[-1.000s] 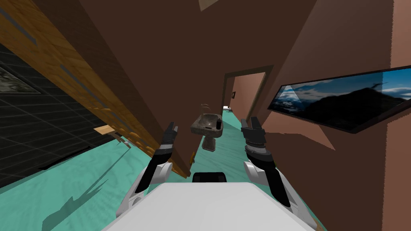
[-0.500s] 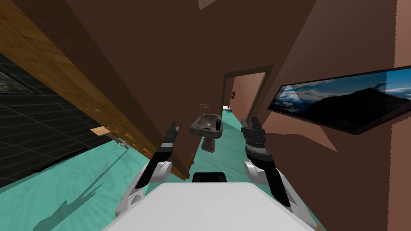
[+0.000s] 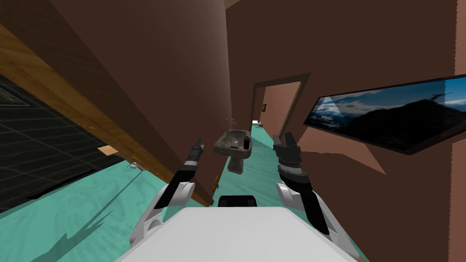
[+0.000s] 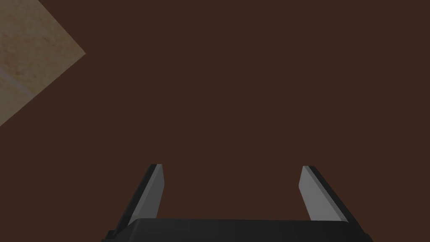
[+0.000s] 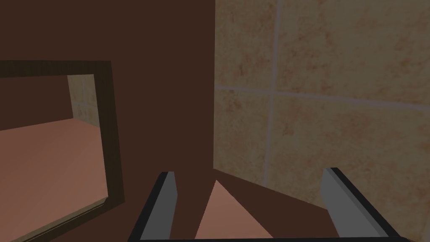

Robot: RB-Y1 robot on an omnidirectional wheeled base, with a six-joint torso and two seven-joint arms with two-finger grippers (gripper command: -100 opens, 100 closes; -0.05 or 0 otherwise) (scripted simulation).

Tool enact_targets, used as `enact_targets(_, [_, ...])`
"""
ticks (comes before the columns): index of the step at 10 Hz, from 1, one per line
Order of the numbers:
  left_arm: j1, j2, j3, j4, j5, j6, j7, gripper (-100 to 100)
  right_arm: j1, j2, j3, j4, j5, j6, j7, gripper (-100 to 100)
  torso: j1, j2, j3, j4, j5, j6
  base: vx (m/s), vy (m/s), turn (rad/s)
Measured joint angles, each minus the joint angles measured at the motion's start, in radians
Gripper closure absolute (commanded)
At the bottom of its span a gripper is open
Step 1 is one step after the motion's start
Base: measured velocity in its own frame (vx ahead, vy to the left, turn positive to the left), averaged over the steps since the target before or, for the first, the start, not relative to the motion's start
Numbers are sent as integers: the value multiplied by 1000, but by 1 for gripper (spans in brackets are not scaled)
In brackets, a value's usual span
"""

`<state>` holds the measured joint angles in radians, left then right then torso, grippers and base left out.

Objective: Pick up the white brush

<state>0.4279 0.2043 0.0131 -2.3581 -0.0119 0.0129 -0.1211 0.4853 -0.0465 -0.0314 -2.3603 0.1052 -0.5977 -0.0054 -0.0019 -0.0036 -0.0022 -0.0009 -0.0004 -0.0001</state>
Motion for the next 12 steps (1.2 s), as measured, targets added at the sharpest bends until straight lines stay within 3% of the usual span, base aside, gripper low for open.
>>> enact_targets(12, [-33, 20, -6, -29, -4, 323, -21, -100, 0, 0, 0, 0, 0, 0, 0, 0, 0, 1, 0, 0, 0, 0, 45, -24, -7])
